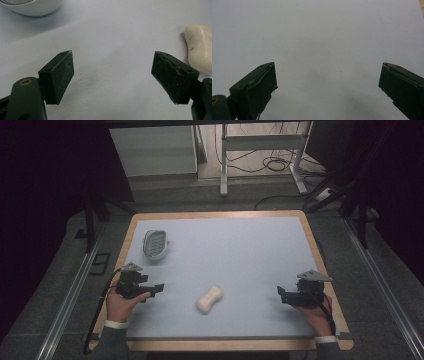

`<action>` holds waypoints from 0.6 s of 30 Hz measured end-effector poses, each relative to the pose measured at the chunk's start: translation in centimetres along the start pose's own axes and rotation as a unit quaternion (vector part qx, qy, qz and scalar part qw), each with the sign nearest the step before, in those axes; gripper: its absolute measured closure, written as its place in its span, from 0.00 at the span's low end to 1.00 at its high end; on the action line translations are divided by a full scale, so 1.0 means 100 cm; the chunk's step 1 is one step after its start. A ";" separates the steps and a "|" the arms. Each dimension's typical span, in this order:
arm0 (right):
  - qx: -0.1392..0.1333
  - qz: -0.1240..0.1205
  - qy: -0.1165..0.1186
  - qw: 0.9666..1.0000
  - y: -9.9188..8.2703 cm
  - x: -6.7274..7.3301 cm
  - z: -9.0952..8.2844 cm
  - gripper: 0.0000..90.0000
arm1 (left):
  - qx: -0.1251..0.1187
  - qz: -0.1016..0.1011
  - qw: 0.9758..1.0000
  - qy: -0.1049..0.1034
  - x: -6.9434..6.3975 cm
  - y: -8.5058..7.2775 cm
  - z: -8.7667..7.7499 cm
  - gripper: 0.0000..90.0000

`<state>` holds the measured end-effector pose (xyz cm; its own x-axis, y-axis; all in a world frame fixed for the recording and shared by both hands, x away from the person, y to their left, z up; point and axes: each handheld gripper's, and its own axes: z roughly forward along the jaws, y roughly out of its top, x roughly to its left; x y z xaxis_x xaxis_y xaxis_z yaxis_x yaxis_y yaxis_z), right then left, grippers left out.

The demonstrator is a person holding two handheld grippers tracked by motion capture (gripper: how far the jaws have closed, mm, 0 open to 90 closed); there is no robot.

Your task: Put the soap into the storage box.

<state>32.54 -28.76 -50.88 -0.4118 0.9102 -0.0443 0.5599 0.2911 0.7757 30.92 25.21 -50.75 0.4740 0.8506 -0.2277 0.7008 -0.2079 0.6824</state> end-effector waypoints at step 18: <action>-0.006 0.015 -0.001 1.000 0.000 -0.007 -0.008 0.02 | 0.018 0.026 0.999 0.019 -0.006 0.002 -0.003 0.22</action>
<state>32.18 -29.62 -50.35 -0.3939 0.9189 -0.0214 0.5630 0.2596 0.7846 30.61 24.76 -50.27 0.4910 0.8553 -0.1653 0.6946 -0.2699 0.6668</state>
